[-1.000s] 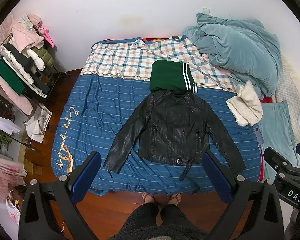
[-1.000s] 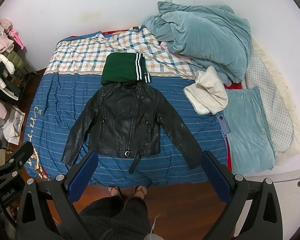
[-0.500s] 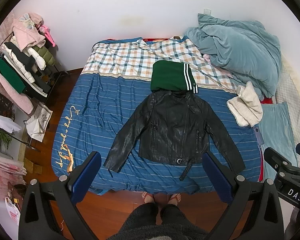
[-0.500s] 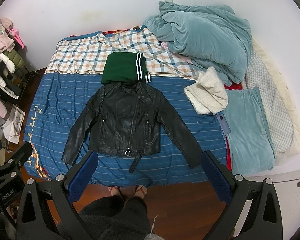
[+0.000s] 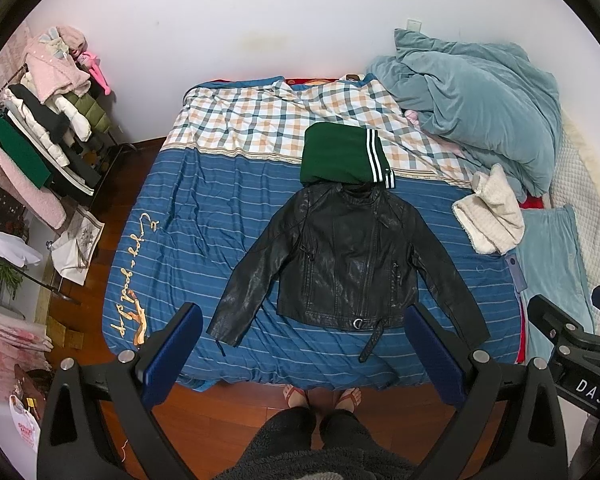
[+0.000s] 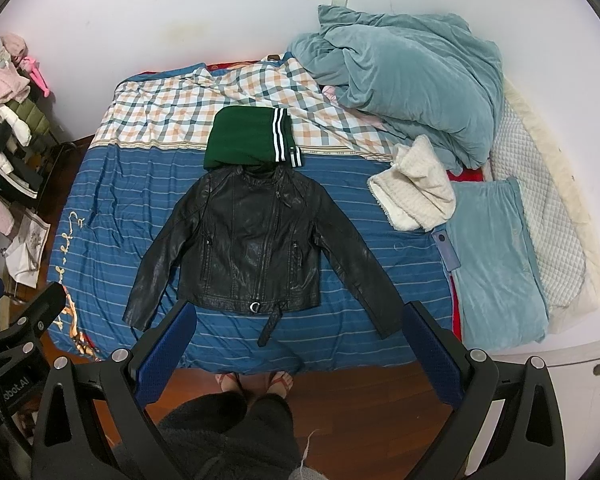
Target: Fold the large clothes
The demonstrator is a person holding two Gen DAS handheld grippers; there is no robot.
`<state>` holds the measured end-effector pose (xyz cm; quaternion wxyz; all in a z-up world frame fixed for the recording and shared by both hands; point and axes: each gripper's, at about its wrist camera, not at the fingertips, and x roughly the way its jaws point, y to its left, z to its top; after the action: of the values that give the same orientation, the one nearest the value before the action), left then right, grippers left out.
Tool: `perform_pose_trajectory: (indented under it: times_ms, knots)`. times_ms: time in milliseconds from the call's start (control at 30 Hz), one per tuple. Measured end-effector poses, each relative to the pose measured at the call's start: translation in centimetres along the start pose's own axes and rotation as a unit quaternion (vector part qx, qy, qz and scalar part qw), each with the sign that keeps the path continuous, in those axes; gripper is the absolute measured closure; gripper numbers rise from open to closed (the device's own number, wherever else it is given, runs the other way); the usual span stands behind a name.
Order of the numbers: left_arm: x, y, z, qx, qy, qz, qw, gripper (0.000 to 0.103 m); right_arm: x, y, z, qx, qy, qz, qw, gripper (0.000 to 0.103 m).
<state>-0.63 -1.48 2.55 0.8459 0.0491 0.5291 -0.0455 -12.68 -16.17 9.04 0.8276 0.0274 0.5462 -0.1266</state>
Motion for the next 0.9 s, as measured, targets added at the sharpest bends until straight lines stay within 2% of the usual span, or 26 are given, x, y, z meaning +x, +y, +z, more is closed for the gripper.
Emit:
perform_pose_trajectory:
  times_ms: [667,767,900]
  knots:
    - [-0.4,-0.2,1.2,-0.001,-0.004,0.002,1.0,0.0,-0.6,0.1,0.0,0.001,-0.003,0.002,1.0,0.0]
    - [-0.2,0.0,1.6,-0.001,-0.002,0.0,1.0,0.0,-1.1,0.3,0.9,0.001,-0.002,0.001,1.0,0.0]
    - [0.1,0.3,1.2,-0.002,-0.004,-0.001,1.0,0.0,-2.1,1.5,1.1,0.001,-0.001,-0.001,1.0,0.0]
